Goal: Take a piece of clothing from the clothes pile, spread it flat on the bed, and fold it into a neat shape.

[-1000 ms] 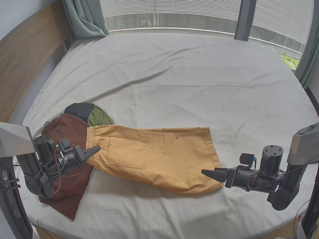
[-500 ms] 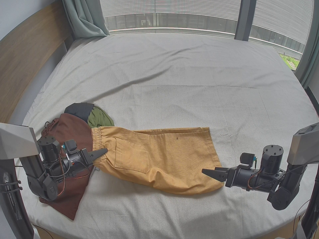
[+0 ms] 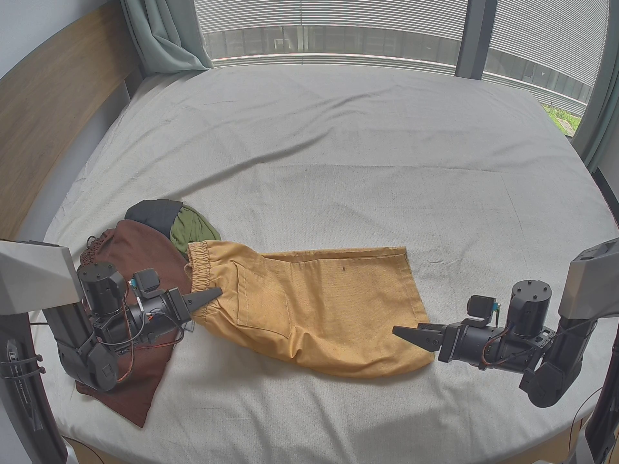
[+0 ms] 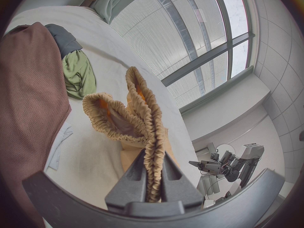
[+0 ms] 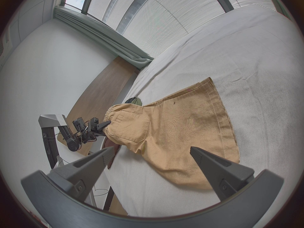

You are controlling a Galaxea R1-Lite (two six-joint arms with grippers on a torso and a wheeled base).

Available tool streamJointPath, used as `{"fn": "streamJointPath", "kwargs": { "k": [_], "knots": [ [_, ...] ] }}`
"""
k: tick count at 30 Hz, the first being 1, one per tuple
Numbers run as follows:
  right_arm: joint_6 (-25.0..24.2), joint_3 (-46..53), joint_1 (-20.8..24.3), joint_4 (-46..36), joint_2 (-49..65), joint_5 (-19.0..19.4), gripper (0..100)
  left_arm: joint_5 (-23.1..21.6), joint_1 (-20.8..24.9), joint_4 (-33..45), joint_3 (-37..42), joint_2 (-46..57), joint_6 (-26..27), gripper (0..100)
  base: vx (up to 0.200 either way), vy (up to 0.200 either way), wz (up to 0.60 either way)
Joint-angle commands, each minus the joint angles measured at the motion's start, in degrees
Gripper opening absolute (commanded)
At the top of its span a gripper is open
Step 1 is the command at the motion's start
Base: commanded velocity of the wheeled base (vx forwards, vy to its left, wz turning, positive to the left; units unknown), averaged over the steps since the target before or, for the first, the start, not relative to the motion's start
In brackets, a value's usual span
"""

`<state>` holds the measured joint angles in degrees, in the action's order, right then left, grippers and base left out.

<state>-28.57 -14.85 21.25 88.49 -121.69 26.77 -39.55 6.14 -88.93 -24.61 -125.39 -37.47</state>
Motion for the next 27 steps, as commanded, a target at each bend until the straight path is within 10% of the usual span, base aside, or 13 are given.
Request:
{"fn": "streamJointPath", "kwargs": {
  "k": [1,27],
  "knots": [
    [0.0,0.0,0.0,0.0,0.3,0.0,100,0.0,1.0,0.0,-0.8,0.1,-0.4,0,0.000,0.000,0.00],
    [0.1,-0.2,0.2,0.0,0.5,0.0,100,2.3,8.4,0.2,-5.9,-0.5,-2.6,0,0.000,0.000,0.00]
  ]
}}
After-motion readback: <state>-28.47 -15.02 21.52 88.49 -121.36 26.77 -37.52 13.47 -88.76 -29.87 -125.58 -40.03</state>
